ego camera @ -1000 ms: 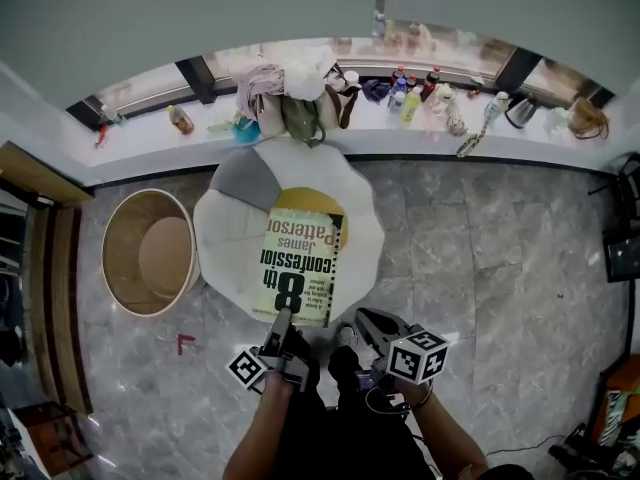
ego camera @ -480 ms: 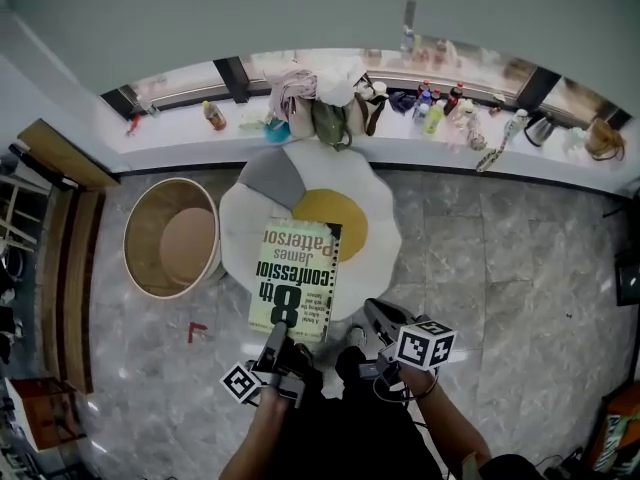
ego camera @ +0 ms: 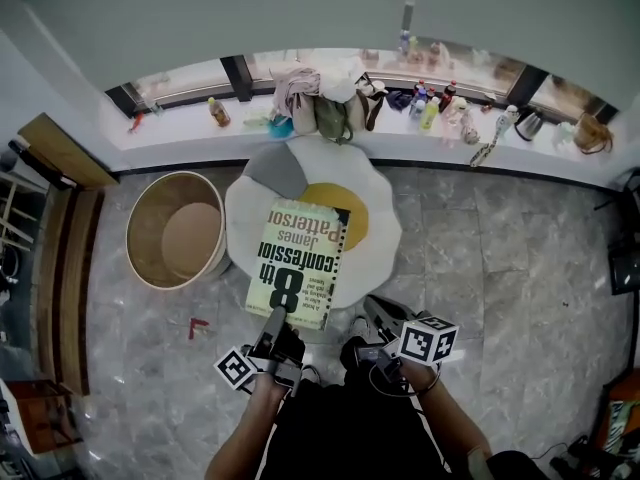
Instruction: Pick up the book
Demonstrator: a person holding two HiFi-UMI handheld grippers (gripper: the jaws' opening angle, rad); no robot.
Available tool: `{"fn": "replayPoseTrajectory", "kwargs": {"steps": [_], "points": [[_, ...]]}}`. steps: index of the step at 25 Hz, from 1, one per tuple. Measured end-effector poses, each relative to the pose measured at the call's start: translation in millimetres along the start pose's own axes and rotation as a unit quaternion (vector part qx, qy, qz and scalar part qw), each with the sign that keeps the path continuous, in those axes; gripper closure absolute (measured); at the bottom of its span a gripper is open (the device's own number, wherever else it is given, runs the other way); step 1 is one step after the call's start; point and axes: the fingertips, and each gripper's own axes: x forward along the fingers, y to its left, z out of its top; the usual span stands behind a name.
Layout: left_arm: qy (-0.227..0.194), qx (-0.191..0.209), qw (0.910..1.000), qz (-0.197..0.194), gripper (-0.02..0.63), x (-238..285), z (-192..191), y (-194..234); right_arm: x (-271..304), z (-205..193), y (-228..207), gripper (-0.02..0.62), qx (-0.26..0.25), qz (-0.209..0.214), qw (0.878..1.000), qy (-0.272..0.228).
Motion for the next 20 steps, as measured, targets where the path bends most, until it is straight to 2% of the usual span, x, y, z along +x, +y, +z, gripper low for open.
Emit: {"fn": "replayPoseTrajectory", "kwargs": {"steps": [9,12,15,17,20], "points": [[0.011,-0.009,0.9999,-0.001,0.423,-97.4,21.9,-3.4,-16.0,-76.3,71.9,0.577,0.001,-0.02,0.999,-0.027],[0.024,-0.012,0.9996,-0.006,0.423,-142.5,6.7,14.6,-38.3,-120.3,78.2,0.577,-0.012,-0.025,0.999,-0.039],[0.035,-0.015,0.9992,-0.009,0.423,-209.3,-29.7,31.3,-87.2,-181.1,87.0,0.577,-0.034,-0.031,0.998,-0.048],[0.039,-0.025,0.9989,0.003,0.423,-226.9,-38.6,18.0,-108.9,-186.1,104.9,0.577,-0.04,-0.044,0.997,-0.044],[0.048,-0.023,0.9984,0.022,0.423,-225.6,-33.3,0.7,-115.0,-177.8,125.8,0.577,-0.04,-0.053,0.997,-0.043]]}}
